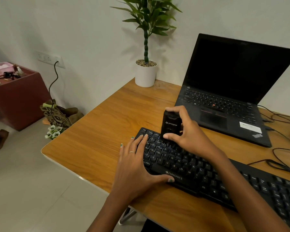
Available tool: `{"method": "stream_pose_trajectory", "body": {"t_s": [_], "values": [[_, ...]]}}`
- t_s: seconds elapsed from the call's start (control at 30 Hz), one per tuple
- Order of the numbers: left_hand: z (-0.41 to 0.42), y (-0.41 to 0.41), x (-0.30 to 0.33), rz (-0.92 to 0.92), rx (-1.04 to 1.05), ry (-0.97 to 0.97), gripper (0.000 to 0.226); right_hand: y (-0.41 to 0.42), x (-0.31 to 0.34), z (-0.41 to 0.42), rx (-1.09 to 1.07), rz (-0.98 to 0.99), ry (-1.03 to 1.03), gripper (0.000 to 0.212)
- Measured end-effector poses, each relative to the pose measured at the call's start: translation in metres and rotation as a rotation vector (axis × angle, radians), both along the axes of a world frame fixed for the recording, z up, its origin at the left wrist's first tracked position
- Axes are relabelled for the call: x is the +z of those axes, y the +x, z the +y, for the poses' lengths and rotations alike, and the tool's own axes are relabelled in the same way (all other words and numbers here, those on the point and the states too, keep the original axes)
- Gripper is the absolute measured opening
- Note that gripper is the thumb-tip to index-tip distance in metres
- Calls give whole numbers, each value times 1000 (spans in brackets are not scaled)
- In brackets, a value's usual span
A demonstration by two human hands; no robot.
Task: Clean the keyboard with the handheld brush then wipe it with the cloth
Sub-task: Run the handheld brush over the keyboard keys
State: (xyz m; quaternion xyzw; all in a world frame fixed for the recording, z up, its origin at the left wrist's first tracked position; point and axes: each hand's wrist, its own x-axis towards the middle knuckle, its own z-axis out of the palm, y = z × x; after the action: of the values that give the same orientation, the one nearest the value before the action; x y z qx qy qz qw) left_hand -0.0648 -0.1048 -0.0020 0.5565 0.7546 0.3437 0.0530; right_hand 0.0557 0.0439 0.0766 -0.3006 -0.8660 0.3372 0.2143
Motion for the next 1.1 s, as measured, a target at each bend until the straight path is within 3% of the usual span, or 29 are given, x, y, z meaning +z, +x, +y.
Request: {"method": "stream_pose_trajectory", "body": {"t_s": [0.13, 0.3, 0.43, 0.57, 0.97, 1.1], "values": [[-1, -1, -1, 11, 1, 0, 132, 6, 6, 14, -85, -47, 30, 71], [0, -1, 0, 3, 2, -3, 132, 4, 5, 1, 40, -54, -46, 70], [-1, 0, -1, 4, -5, -7, 132, 4, -3, 4, -66, 9, 40, 71], [-1, -1, -1, 5, 3, 9, 132, 1, 1, -1, 41, -42, 22, 71], [0, 0, -1, 4, 1, 3, 130, -4, 3, -4, -2, -109, 130, 72], [0, 0, -1, 9, 3, 12, 131, -5, 5, -7, 77, -110, 63, 71]]}}
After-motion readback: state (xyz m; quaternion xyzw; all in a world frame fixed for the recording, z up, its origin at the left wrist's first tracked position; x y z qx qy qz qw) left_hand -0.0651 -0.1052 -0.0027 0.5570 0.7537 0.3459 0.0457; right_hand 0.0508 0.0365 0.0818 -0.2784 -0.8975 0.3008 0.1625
